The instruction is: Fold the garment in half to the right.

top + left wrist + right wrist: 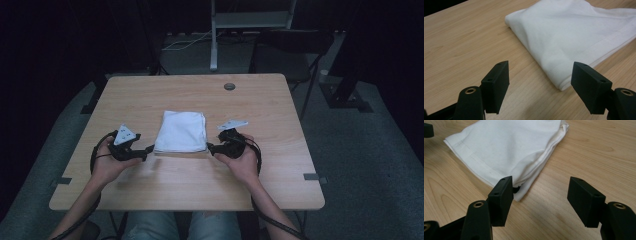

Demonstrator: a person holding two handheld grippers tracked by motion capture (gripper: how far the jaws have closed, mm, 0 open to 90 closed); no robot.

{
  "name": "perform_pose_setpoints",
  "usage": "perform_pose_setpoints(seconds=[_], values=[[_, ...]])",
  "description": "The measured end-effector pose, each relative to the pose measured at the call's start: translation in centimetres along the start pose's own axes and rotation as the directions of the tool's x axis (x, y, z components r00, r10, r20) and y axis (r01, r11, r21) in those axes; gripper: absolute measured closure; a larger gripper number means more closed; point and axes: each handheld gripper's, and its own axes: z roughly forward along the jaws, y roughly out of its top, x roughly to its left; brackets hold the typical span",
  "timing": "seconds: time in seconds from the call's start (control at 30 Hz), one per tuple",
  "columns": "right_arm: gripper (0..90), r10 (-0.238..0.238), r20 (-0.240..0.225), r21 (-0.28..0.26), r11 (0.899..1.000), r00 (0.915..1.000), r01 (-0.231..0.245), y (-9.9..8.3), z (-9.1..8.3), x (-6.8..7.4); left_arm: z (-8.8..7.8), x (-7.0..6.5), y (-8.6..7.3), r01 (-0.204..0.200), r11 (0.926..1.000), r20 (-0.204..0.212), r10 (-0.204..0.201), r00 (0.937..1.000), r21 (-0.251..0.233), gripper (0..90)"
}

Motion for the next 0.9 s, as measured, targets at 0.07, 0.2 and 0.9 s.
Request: perform_pose_setpoints(seconds=[0.07, 0.2, 0.9], values=[[36.6, -0.001, 0.006, -0.003, 1.000, 1.0000, 0.001, 0.0, -0.2, 0.0, -0.2, 0.2, -0.2, 0.007, 1.0000, -0.003, -0.007, 1.0000, -0.002, 31.0], [36.2, 0.010, 0.012, -0.011, 1.000, 0.9999, -0.010, -0.3, -0.6, -0.1, -0.6, 0.5, -0.5, 0.017, 0.9998, -0.011, -0.017, 0.9998, -0.010, 31.0], [34.1, 0.019, 0.056, -0.023, 1.000, 0.9982, -0.018, -1.8, -2.4, -1.4, -2.0, 1.6, -2.1, 0.051, 0.9984, -0.043, -0.052, 0.9977, -0.025, 31.0]])
